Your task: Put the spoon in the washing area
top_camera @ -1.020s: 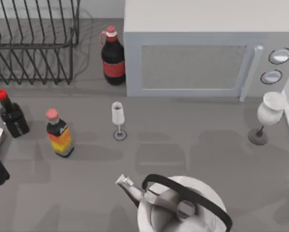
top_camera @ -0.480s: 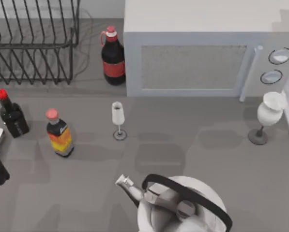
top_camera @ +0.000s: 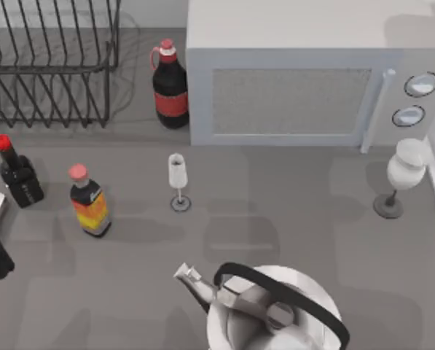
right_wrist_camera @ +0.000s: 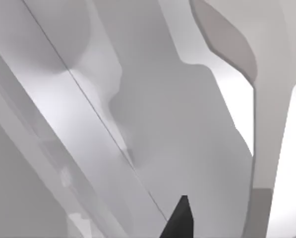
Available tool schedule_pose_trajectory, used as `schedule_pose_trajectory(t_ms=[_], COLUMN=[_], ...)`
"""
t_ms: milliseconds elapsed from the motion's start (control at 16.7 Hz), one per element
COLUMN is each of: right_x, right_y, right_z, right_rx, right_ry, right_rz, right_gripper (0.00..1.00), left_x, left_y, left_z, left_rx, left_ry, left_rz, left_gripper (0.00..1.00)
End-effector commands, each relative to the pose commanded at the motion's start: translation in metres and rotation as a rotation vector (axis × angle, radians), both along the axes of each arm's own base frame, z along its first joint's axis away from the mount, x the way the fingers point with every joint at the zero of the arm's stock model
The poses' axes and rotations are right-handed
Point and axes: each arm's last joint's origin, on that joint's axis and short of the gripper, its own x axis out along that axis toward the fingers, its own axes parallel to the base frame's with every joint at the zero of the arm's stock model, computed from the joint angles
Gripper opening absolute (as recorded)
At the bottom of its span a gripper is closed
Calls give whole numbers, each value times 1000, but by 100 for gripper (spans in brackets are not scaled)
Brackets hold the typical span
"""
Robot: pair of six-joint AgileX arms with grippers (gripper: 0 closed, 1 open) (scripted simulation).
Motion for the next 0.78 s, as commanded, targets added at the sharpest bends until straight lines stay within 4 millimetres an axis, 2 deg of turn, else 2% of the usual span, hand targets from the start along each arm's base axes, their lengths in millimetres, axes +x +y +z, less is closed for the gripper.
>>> schedule_pose_trajectory(t_ms=[240,780], right_x=[4,7], right_y=[-2,-2], right_z=[-8,-4], right_rx=[-8,-13], right_ry=[-4,-55], right_rz=[-6,-9], right_gripper=[0,0], left_x=[0,0], left_y=[0,0], left_z=[0,0], left_rx=[0,0], left_ry=[0,0], left_rz=[0,0], left_gripper=[100,100])
